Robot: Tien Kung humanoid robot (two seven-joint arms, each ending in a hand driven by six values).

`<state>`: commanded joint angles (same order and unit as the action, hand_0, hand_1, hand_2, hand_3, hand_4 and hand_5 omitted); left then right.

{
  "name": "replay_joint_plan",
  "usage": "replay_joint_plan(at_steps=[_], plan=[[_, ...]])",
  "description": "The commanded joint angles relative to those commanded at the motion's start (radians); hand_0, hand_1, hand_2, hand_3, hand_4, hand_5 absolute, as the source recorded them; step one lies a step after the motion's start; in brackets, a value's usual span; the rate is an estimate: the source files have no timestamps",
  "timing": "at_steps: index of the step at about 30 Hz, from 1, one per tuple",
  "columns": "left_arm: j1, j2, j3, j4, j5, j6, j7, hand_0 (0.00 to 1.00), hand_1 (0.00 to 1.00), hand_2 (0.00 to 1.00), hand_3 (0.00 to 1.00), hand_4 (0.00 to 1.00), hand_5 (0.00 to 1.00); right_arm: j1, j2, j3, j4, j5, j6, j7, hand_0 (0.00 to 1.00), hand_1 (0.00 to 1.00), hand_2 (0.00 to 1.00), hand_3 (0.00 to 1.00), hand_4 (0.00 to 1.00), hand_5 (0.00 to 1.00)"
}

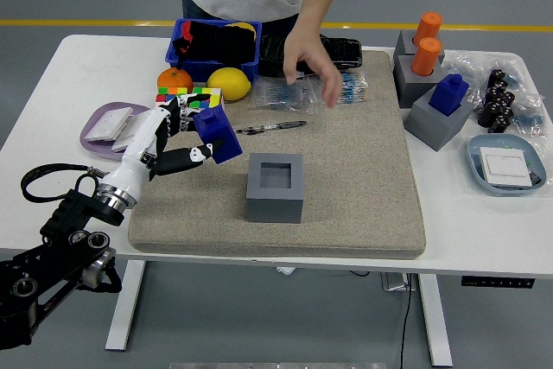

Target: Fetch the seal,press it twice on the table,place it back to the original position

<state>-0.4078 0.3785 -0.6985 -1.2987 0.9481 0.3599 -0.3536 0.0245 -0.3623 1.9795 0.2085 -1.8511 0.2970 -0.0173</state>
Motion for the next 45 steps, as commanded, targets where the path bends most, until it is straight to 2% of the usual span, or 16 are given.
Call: replay_joint_plan(at_steps=[6,15,21,31,45], plan=[[-0.032,-0.001,0.038,-0.046,0.007,-0.004,0.015,0.551,0.509,0.426,0.801,0.685,0.002,0.001,0.000,0.001,0.000,0.001,0.000,0.000,0.793,0.685,0.661,0.615,0.807,0.459],[-0.100,-0.003,0.141,-0.059,-0.003,-0.013,0.038,0.550,0.509,0.426,0.805,0.684,0.002,0.002,-0.002,-0.002,0.000,0.003,0.000,0.001,0.791,0.685,0.661,0.615,0.808,0.460],[-0.148,-0.012,0.213,-0.040,-0.020,-0.011,0.040,0.551,0.509,0.426,0.804,0.683,0.002,0.003,-0.001,-0.005,0.000,0.005,0.001,0.000,0.792,0.687,0.661,0.615,0.809,0.461],[-0.218,-0.023,0.289,0.010,-0.031,-0.008,0.045,0.551,0.510,0.426,0.805,0.683,0.002,0.005,-0.001,-0.009,-0.001,0.009,0.003,0.001,0.791,0.687,0.661,0.616,0.809,0.461],[-0.247,-0.029,0.336,0.061,-0.048,-0.009,0.043,0.554,0.509,0.427,0.805,0.681,0.002,0.004,-0.001,-0.011,-0.001,0.009,0.003,0.002,0.792,0.687,0.661,0.616,0.810,0.461]])
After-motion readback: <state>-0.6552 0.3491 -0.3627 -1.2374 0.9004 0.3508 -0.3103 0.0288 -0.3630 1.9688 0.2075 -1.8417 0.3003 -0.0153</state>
